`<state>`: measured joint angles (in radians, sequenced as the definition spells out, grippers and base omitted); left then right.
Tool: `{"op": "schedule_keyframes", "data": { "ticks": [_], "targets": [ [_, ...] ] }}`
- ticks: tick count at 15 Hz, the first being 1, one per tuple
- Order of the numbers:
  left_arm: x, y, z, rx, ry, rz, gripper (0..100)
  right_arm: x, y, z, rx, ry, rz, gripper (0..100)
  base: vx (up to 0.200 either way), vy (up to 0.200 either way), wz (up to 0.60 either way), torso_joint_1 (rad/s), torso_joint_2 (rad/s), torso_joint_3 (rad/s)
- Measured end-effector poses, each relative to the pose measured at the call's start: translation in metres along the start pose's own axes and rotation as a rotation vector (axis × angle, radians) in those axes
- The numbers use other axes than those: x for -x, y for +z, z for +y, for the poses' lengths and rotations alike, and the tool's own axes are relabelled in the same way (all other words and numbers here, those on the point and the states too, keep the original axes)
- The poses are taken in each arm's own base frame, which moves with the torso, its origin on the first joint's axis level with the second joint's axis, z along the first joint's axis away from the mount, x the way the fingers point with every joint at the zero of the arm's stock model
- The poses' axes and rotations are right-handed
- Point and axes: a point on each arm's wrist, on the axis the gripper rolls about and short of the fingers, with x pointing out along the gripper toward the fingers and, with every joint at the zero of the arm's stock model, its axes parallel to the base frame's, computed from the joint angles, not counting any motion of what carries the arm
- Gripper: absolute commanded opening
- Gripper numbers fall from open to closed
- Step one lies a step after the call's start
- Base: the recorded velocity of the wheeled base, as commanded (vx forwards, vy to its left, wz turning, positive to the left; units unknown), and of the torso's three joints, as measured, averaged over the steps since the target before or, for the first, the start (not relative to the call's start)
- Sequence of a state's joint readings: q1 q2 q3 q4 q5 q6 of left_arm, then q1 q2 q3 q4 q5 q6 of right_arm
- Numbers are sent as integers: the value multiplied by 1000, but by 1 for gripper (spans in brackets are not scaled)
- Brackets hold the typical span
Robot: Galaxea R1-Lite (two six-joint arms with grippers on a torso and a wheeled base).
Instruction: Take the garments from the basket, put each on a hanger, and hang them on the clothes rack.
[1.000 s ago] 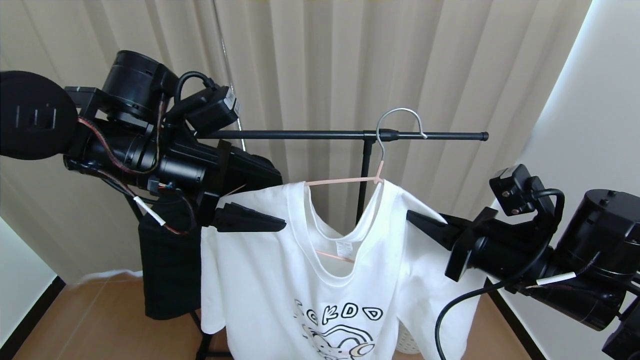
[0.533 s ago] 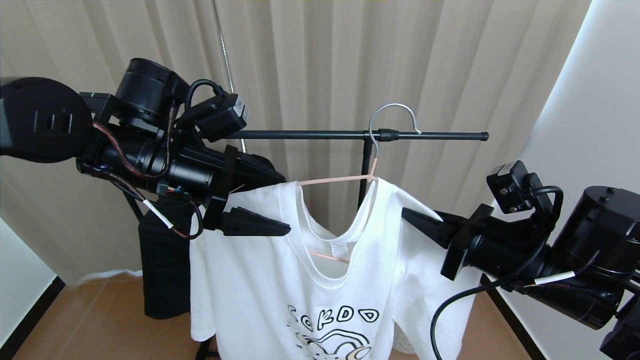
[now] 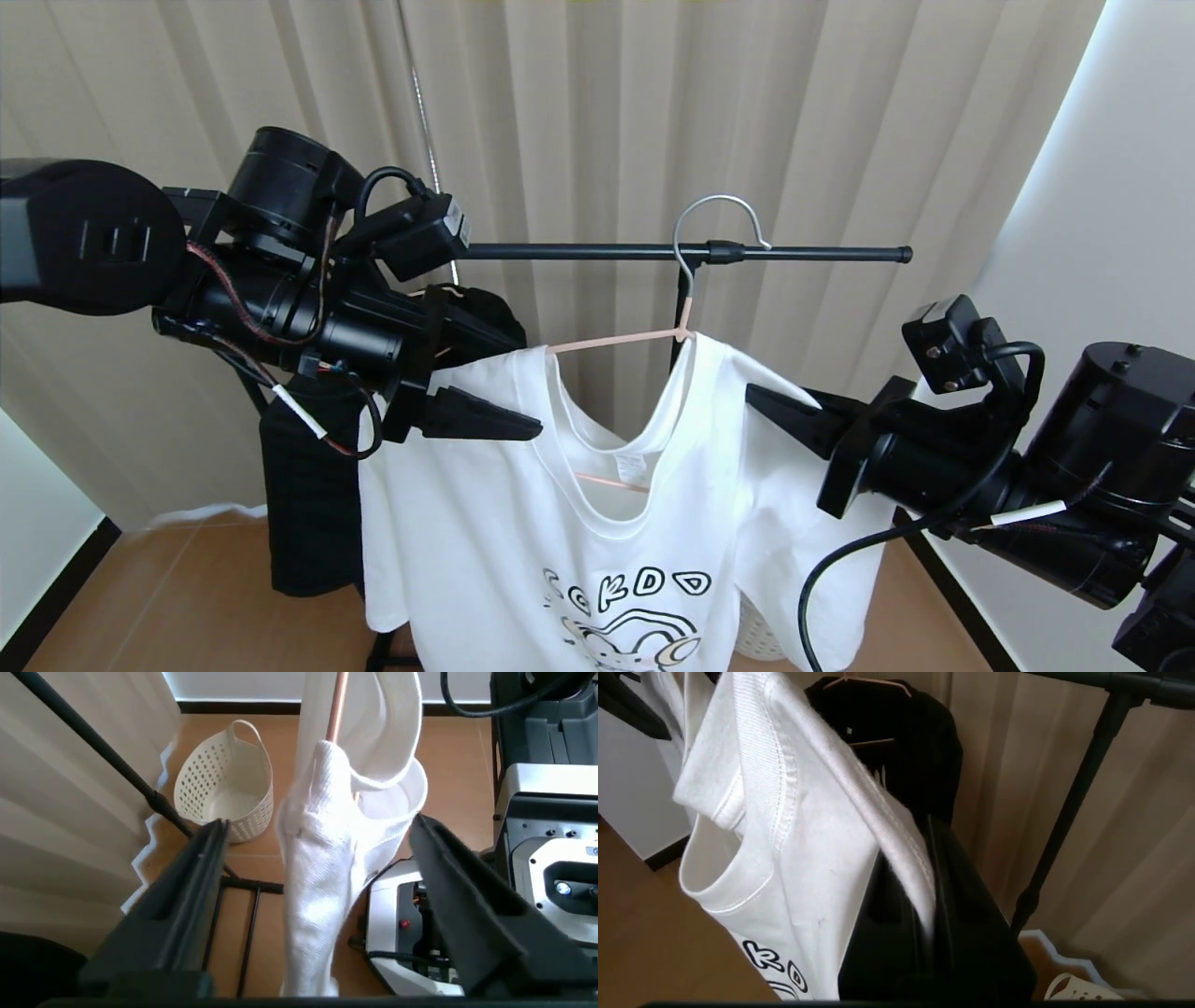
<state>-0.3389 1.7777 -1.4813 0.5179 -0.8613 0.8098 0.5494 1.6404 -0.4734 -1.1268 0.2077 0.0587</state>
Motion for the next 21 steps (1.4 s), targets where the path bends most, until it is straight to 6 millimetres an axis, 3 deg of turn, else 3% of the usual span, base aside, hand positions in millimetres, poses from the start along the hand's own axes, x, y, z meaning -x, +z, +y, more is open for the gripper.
{"op": "schedule_keyframes", "data": {
  "ticks": [10, 11, 21],
  "targets": [
    [0, 0, 0, -6, 4, 1, 0, 2, 0, 1, 40, 2, -4, 0, 0, 0, 0, 0, 0, 0],
    [0, 0, 0, -6, 5, 1, 0, 2, 1, 1, 40, 3, -5, 100, 0, 0, 0, 0, 0, 0],
    [12, 3, 1, -12, 42, -10, 0, 4, 5, -9, 43, -35, -20, 100, 0, 0, 0, 0, 0, 0]
  ]
}}
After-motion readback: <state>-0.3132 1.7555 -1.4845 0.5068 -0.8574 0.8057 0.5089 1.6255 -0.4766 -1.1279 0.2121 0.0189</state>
